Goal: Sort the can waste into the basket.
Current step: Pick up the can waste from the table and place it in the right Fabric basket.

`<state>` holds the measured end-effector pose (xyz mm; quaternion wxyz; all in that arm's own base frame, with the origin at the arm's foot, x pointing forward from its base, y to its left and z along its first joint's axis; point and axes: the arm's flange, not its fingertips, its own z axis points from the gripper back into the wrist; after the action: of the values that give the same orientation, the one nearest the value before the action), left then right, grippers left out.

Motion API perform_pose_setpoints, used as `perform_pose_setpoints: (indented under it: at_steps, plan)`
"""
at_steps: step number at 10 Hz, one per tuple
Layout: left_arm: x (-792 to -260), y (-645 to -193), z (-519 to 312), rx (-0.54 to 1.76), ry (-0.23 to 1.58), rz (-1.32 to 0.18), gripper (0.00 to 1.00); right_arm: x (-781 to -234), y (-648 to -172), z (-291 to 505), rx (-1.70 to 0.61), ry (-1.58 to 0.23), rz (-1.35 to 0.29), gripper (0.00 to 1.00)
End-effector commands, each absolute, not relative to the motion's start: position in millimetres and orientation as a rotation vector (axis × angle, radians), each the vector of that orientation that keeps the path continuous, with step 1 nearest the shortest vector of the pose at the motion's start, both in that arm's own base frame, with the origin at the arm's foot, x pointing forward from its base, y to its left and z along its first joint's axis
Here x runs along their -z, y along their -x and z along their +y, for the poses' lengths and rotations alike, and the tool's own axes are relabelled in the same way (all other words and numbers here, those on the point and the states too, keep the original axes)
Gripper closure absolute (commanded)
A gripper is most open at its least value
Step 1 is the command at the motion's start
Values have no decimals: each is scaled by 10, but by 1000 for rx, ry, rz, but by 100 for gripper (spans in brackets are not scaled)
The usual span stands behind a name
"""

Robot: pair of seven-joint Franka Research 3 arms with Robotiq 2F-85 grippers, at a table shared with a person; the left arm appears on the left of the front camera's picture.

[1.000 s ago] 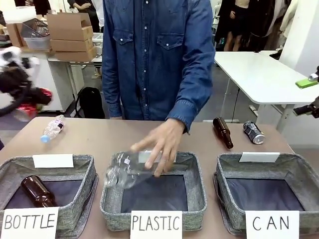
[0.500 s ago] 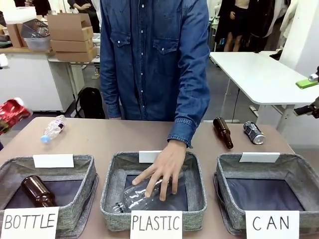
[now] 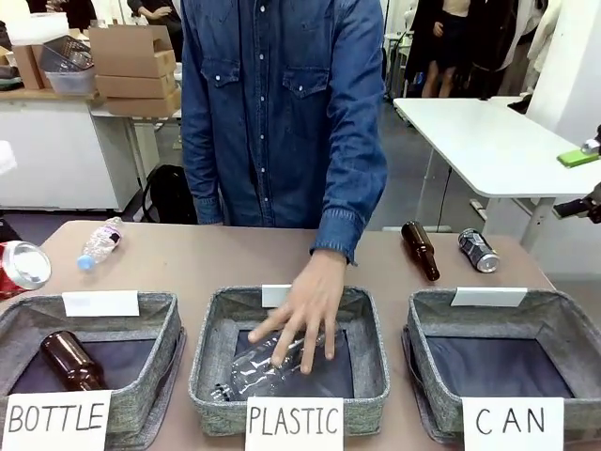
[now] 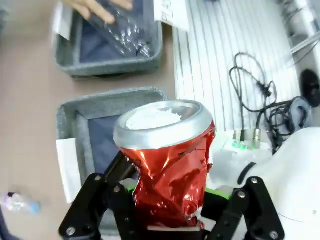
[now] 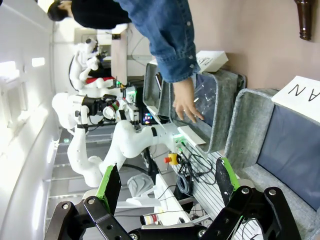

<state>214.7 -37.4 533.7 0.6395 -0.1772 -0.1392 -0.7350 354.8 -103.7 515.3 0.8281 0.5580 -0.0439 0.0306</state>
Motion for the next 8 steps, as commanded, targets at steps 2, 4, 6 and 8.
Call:
perform_pose_setpoints:
  at_steps: [2, 4, 6, 8]
  plan:
    - [-5207, -2276, -264, 1526, 442, -247, 100, -5169, -3559, -1050, -91, -1193, -104, 0]
    - [-5207, -2276, -264, 1526, 442, -247, 100, -5169, -3559, -1050, -91, -1193, -104, 0]
    - [-5180, -2289, -272, 1534, 443, -248, 100, -5169, -3559, -1050, -91, -1193, -104, 0]
    - [-5537, -2168, -1125, 1402, 355, -359, 100, -5190, -3574, -1178, -18, -1178, -68, 0]
